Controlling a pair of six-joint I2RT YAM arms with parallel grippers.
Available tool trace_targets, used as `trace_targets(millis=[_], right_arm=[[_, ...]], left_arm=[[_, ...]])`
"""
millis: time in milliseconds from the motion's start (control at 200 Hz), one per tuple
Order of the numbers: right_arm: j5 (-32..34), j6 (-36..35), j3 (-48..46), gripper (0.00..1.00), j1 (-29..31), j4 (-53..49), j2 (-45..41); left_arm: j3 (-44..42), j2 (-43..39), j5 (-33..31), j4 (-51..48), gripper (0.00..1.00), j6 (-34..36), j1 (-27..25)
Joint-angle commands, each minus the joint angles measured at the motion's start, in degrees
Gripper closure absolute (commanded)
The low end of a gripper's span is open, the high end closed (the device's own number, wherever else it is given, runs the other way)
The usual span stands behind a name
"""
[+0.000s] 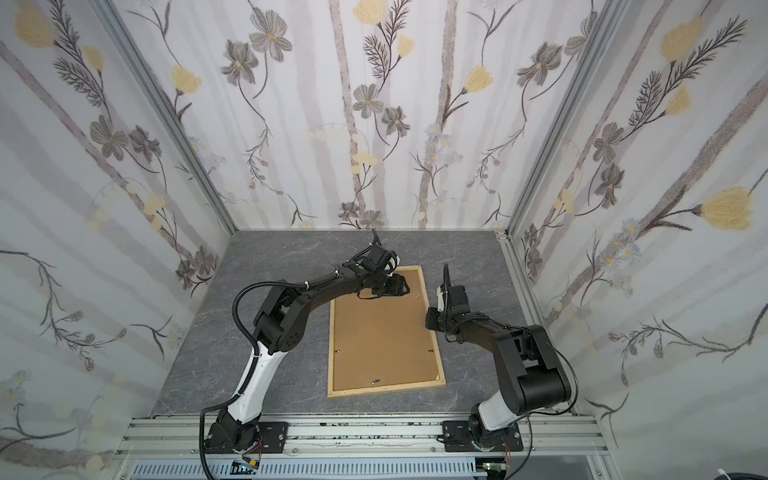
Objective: Put the photo into the frame
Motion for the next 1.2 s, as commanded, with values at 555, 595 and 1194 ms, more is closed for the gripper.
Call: trace_targets(millis=[555,595,1194], right_arm=[[-3.0,3.2,-2.2,0.81,0.3,1.3,-0.1],[-3.0,3.3,-2.3,0.81,0.3,1.4,0.0],[-3.3,4.2,-2.9,0.83,1.2,2.7,1.5]], left_arm=[[7.8,5.9,3.6,-2.6,0.51,-2.0,-3.1],[7.7,5.9,4.0,-2.3,0.51,-2.1,-3.4],[9.2,5.3,0.8,-3.2,0.54,-1.6,-2.4]])
